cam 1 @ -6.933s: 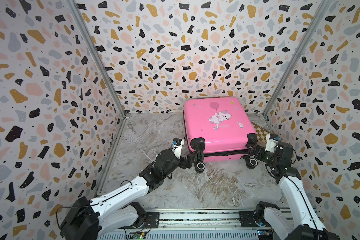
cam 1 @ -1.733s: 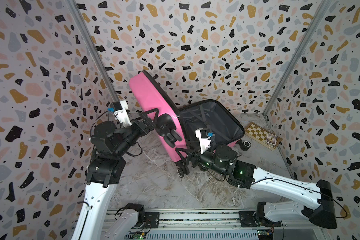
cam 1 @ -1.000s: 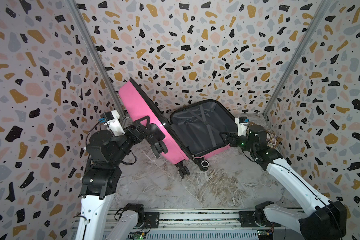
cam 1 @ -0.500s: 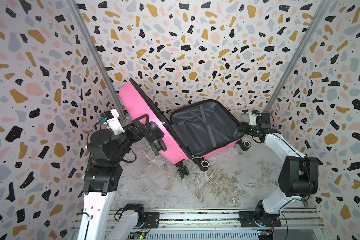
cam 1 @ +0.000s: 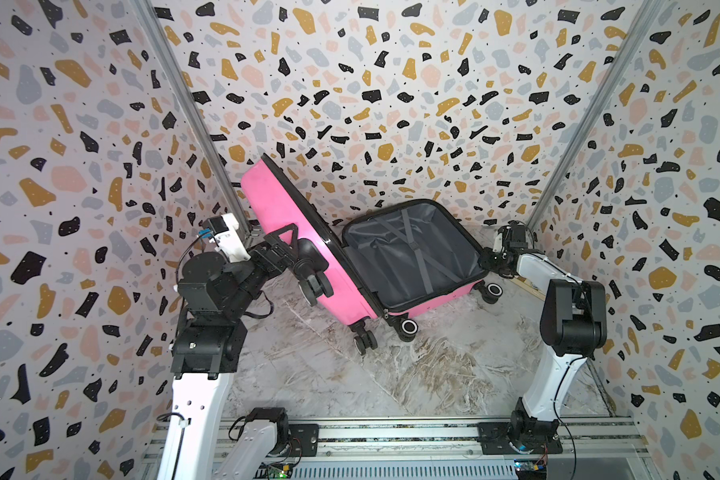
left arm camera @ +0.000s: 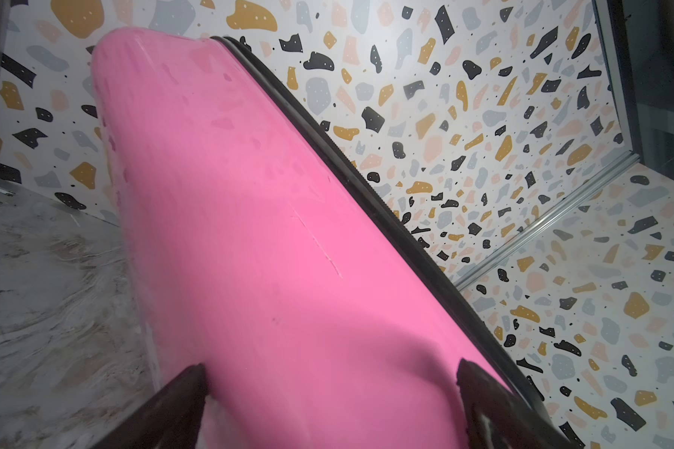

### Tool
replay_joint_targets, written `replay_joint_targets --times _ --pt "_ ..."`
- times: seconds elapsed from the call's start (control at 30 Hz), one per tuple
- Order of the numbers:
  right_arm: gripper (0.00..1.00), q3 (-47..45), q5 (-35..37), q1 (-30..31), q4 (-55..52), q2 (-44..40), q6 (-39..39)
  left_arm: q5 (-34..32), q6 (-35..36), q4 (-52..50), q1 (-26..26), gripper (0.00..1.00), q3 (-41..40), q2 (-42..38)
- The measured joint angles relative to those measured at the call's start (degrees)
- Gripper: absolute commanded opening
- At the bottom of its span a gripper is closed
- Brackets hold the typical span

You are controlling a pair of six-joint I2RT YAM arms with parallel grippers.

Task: Open the suitcase zippers
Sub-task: Adjust the suitcase at the center of the board.

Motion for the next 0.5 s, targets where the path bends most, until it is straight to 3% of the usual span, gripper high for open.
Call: replay_joint_targets --times 0.3,0.5 --pt "0.19 -17.42 7.58 0.11 3.63 -13.64 4.42 0.42 -0.04 1.07 2.01 0.99 -0.02 2.8" --pt "0.02 -27.23 9.97 0.07 5.88 -22.01 5.92 0.22 -0.76 2.64 3.39 0.99 -1.18 3.69"
